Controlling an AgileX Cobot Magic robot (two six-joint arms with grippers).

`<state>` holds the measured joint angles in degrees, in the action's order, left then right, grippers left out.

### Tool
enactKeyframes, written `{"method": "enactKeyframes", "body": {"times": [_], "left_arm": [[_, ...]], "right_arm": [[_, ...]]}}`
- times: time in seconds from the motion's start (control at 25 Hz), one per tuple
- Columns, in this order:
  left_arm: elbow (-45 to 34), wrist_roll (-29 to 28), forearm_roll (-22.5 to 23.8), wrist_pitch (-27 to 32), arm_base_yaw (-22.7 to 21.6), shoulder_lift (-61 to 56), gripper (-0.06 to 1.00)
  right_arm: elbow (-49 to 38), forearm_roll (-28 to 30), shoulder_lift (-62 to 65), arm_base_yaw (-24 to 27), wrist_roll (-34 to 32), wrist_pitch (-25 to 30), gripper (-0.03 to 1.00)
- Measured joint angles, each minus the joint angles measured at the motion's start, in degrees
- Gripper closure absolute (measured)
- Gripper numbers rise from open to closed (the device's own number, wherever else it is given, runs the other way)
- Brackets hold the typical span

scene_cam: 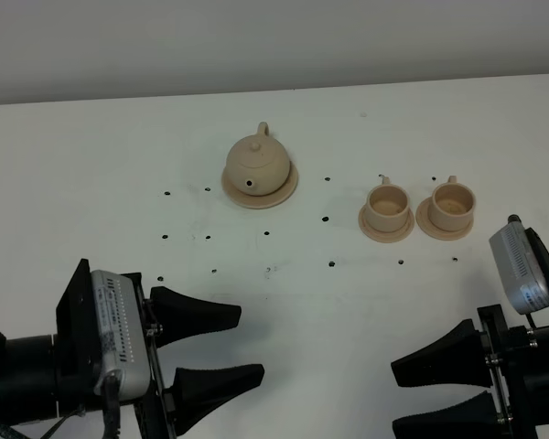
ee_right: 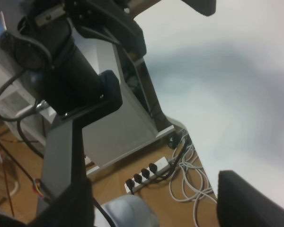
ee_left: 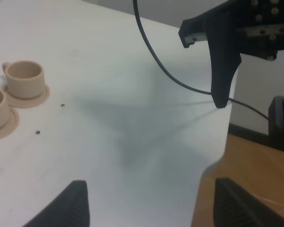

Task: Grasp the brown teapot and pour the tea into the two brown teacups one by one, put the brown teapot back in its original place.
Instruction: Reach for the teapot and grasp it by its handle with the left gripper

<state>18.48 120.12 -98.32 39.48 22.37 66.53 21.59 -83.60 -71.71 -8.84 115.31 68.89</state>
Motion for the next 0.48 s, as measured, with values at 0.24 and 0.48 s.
{"method": "enactKeyframes", "body": {"times": [0.24, 0.48], "left_arm": [[3.4, -3.1, 0.1, 0.1, 0.0, 0.0, 0.38], [6.5, -10.4, 4.1, 0.1, 0.0, 0.0, 0.38]], "right_arm": [[0.0, -1.5, 0.0, 0.0, -0.2, 0.0, 0.43], [2.1, -1.7, 0.0, 0.0, -2.6, 0.0, 0.43]]}}
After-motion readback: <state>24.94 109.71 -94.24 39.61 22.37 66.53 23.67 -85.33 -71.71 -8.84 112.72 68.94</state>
